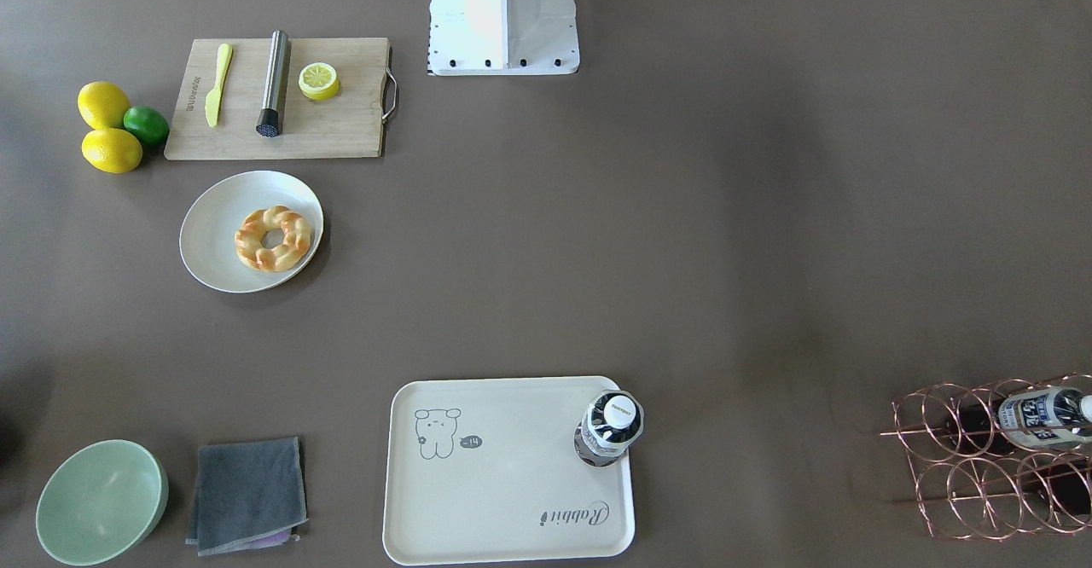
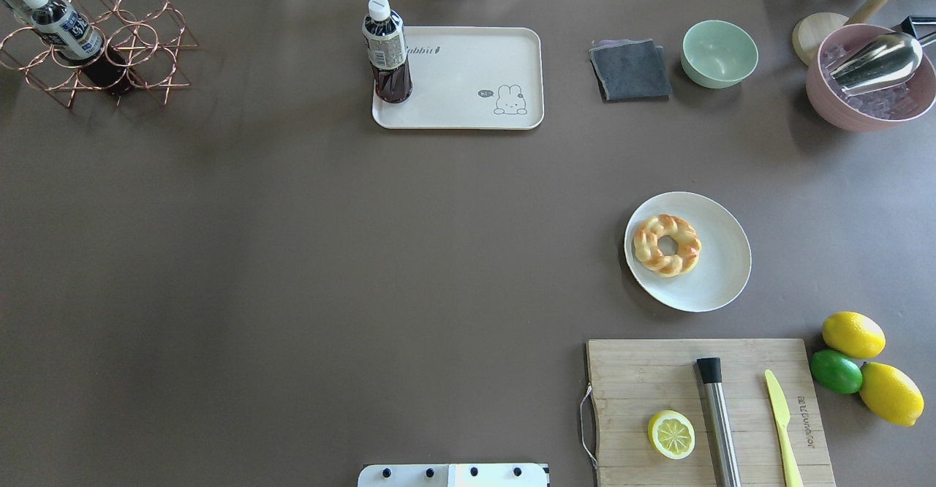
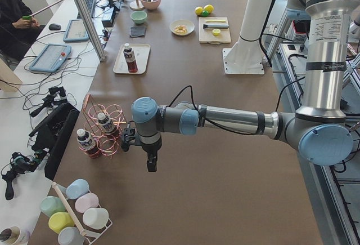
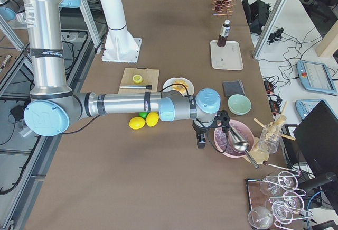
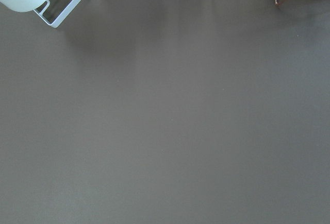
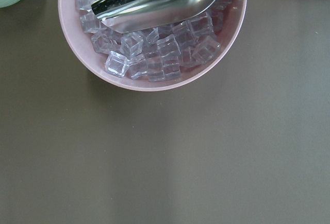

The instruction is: Place donut on tray

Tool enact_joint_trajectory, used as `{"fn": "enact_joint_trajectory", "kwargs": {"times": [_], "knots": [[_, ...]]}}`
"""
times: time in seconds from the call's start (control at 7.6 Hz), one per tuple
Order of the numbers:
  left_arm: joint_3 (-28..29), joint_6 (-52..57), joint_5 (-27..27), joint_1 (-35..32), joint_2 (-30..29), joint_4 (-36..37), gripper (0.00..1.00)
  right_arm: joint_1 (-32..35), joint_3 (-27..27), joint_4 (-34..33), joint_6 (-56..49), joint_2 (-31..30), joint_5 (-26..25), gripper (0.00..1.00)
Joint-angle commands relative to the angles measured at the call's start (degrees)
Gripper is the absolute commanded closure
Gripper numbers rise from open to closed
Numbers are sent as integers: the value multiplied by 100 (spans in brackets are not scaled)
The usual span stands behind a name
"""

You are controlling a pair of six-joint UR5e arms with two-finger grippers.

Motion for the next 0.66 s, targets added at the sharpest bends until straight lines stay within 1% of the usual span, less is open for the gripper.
{"fn": "enact_joint_trajectory", "kwargs": {"times": [0.0,0.53], "knots": [[1,0,8,4,-1,8,2,4,3,8,-3,6,-5,0],[1,0,9,4,-1,8,2,-5,20,8,6,-12,-5,0]]}}
